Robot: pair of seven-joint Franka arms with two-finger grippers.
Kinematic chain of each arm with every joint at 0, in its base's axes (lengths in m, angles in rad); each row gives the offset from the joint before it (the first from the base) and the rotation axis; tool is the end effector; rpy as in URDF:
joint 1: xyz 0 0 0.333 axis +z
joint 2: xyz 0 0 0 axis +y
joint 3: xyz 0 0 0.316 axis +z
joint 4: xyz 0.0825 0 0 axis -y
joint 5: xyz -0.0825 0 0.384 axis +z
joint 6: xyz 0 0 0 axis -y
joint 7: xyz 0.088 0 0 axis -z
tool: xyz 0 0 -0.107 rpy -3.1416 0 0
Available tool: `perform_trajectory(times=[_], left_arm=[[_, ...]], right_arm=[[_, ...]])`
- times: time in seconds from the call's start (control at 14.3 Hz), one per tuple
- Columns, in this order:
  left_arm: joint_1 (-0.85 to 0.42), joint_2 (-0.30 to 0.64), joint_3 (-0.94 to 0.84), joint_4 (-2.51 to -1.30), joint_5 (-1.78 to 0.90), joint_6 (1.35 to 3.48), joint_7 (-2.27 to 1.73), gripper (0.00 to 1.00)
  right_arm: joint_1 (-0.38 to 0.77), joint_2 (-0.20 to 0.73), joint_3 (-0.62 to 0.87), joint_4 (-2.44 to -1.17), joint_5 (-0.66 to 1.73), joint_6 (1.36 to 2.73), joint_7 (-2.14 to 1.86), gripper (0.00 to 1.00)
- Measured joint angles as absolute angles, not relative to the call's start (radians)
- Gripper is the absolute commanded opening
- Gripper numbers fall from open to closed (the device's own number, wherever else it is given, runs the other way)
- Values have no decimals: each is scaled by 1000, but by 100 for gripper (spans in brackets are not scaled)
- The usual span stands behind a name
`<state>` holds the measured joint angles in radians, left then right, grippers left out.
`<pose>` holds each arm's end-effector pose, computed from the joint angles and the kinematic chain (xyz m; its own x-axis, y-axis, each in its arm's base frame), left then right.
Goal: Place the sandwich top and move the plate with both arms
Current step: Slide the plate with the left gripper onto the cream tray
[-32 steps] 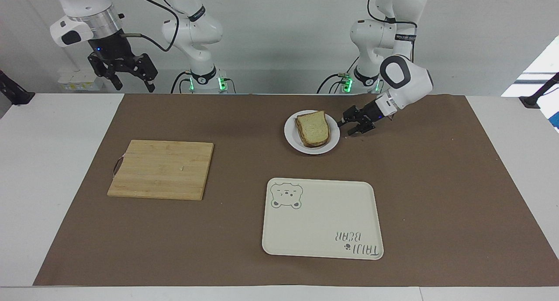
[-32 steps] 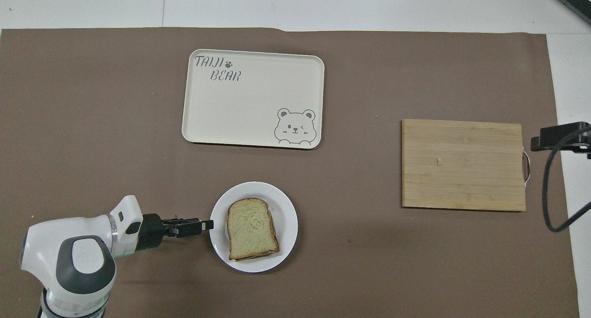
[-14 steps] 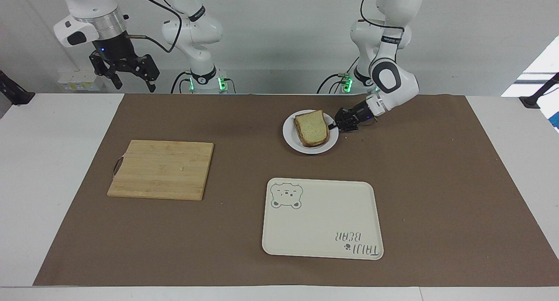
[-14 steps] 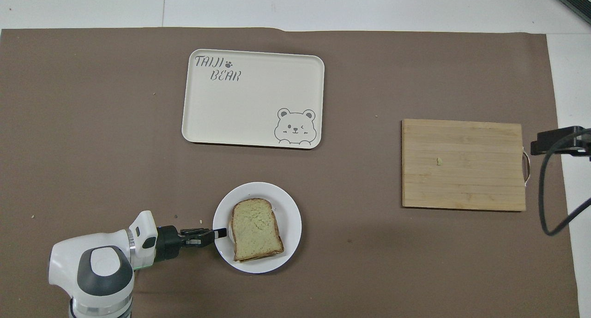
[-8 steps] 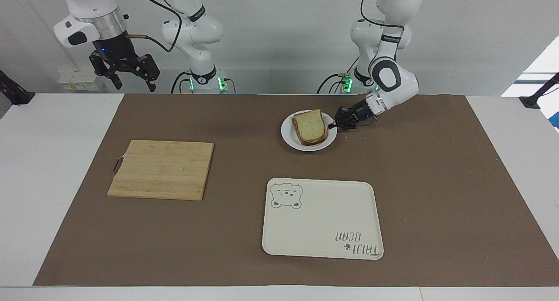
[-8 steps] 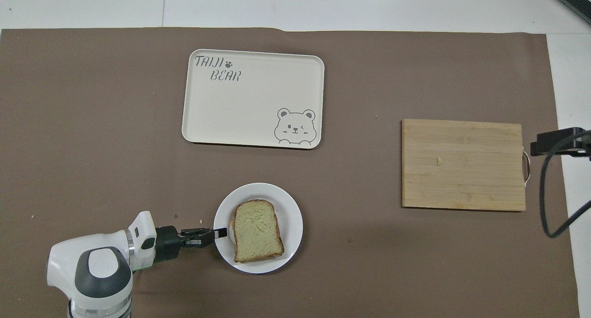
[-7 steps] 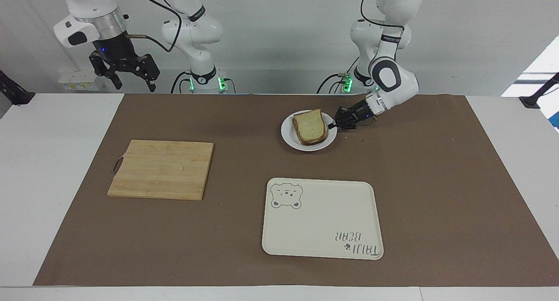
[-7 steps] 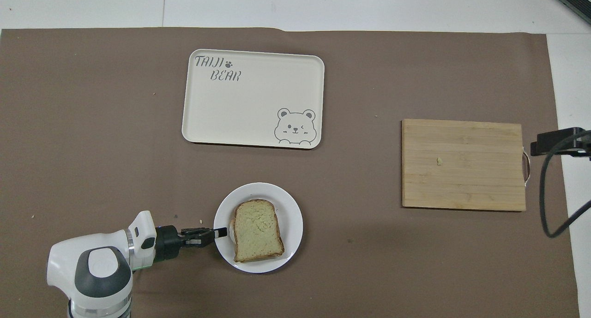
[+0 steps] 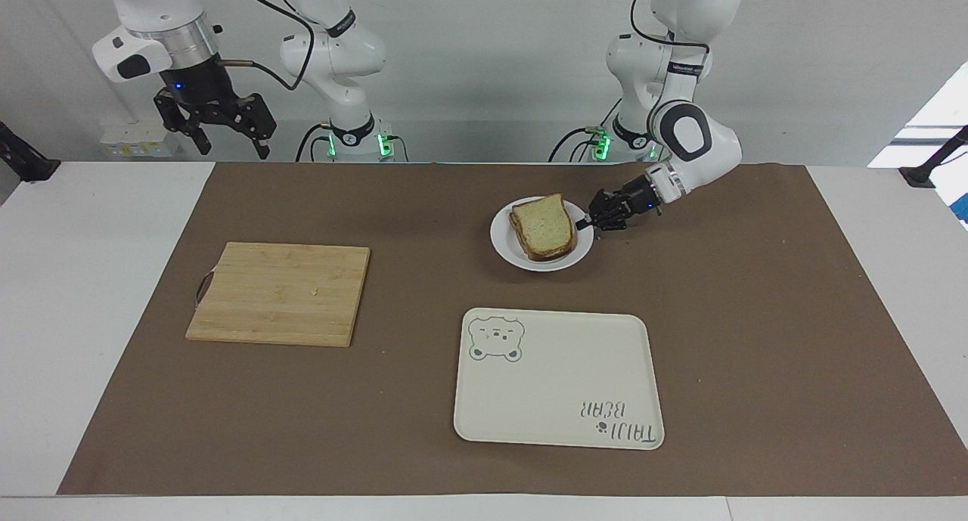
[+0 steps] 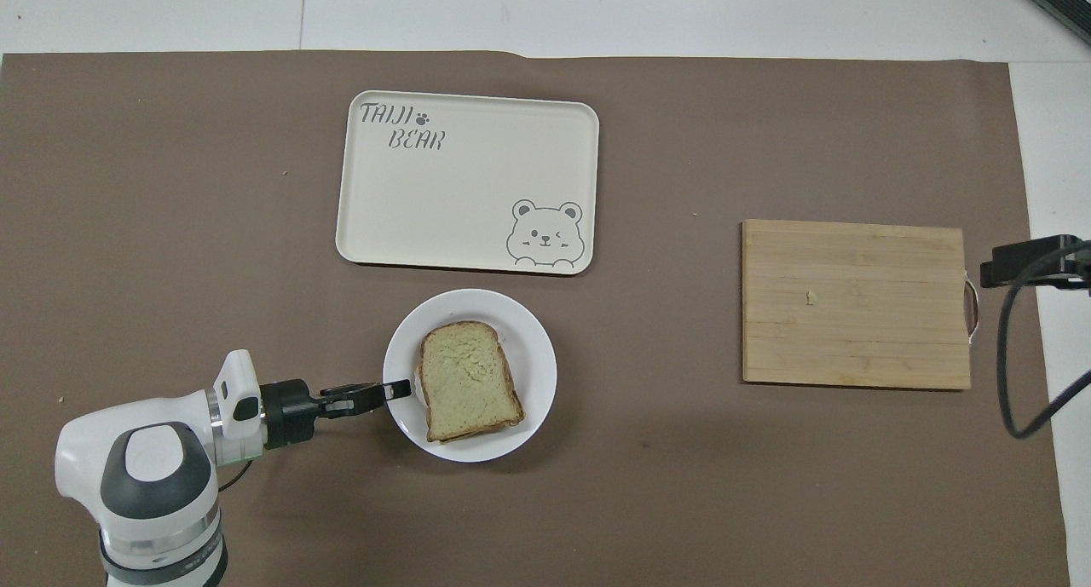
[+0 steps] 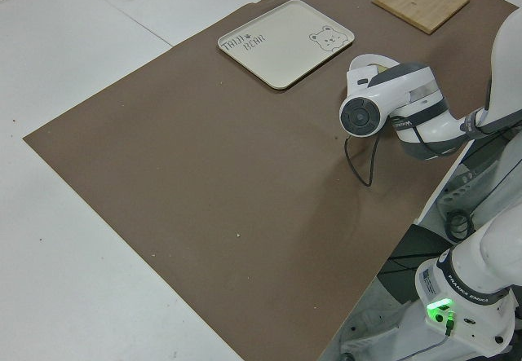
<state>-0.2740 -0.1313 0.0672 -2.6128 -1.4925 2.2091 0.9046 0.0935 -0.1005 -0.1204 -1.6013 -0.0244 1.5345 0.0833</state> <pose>0.4054 -0.1198 0.2967 0.9891 0.1051 0.1032 -0.0352 -0.5115 0.8586 0.5191 -0.0203 0.6605 0.9933 -0.1106 0.0339 -0.1110 -0.9938 0.0095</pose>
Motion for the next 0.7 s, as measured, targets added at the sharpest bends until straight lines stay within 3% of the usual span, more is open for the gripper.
perform_trajectory(times=[0.28, 0.7], left_arm=[[-261, -19, 67, -2392, -1356, 2144, 699, 0], [-157, 266, 69, -1919, -1136, 2022, 428, 0]], right_arm=[[93, -101, -120, -1601, -24, 1535, 83, 100], [93, -101, -120, -1601, -24, 1535, 83, 100]])
